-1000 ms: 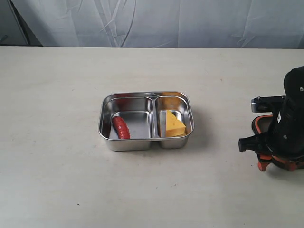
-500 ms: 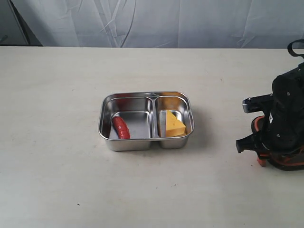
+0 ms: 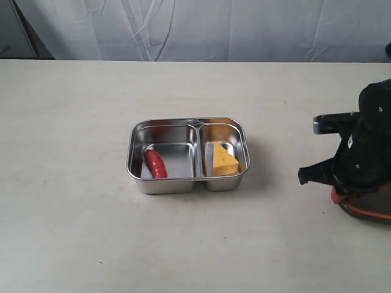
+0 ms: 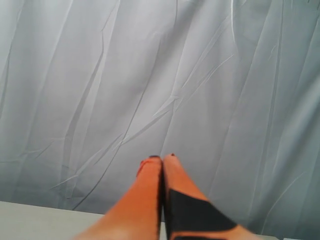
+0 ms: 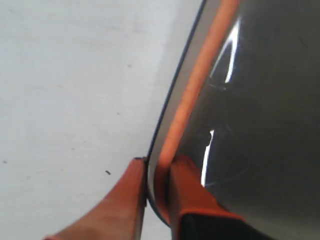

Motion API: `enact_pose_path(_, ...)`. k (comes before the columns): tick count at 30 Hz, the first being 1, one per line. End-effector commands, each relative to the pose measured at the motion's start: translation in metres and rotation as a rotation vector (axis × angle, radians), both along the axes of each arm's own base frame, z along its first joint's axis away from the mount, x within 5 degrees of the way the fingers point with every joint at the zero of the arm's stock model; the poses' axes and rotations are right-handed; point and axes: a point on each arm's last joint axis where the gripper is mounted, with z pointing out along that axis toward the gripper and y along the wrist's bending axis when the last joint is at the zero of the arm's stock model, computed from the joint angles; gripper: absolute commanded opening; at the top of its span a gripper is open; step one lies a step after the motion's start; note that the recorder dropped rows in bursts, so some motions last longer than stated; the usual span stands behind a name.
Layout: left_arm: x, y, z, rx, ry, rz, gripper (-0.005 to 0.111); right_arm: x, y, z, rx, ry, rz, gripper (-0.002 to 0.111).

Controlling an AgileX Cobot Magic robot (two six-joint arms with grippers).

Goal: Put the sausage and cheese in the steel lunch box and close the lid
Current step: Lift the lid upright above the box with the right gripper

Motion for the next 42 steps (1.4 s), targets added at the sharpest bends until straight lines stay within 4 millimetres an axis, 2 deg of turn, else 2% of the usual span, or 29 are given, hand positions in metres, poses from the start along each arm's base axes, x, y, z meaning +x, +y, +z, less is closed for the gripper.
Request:
enact_pose_path(1,-0.002,-0.004,0.002,0.007,-0.034,-0.047,0.0,-0.002,-0.001,0.033,0.032,-0.137,0.013,-0.001)
enact_pose_path(4,-0.005,-0.009,0.005,0.041,-0.082,-0.096,0.0,-0.006,0.001,0.057,0.082,-0.23,-0.012,-0.001)
enact_pose_path(6,-0.008,-0.016,0.006,0.126,-0.124,-0.147,0.0,-0.009,0.004,0.074,0.154,-0.312,-0.042,-0.001)
enact_pose_path(11,-0.015,-0.032,0.002,0.354,-0.178,-0.261,0.0,-0.016,0.023,0.117,0.471,-0.511,-0.086,-0.001)
enact_pose_path(16,-0.023,-0.041,0.016,0.594,-0.233,-0.288,0.002,-0.024,0.043,0.145,0.749,-0.573,-0.016,-0.001)
enact_pose_path(20,-0.029,-0.042,0.031,0.687,-0.277,-0.266,0.016,-0.028,0.057,0.16,0.957,-0.574,0.054,-0.001)
enact_pose_path(23,-0.028,-0.041,0.037,0.682,-0.279,-0.242,0.036,-0.031,0.063,0.168,1.069,-0.571,0.076,-0.001)
enact_pose_path(27,-0.011,-0.028,0.036,0.644,-0.151,-0.11,0.052,-0.034,0.068,0.176,1.182,-0.574,0.105,-0.001)
enact_pose_path(30,0.005,-0.012,0.041,0.581,-0.021,0.029,0.053,-0.035,0.07,0.181,1.233,-0.585,0.122,-0.001)
enact_pose_path(33,0.022,-0.005,0.058,0.57,0.051,0.073,0.053,-0.036,0.071,0.182,1.25,-0.58,0.121,-0.001)
enact_pose_path(36,0.037,-0.013,0.081,0.511,0.036,-0.038,0.053,-0.037,0.072,0.184,1.28,-0.572,0.119,-0.001)
enact_pose_path(38,0.05,-0.023,0.094,0.441,0.011,-0.178,0.05,-0.038,0.073,0.187,1.321,-0.572,0.12,-0.001)
enact_pose_path(40,0.065,-0.033,0.097,0.411,0.006,-0.316,0.048,-0.039,0.077,0.191,1.372,-0.576,0.124,-0.001)
enact_pose_path(42,0.084,-0.042,0.089,0.391,0.053,-0.432,0.047,-0.043,0.084,0.194,1.408,-0.577,0.142,-0.001)
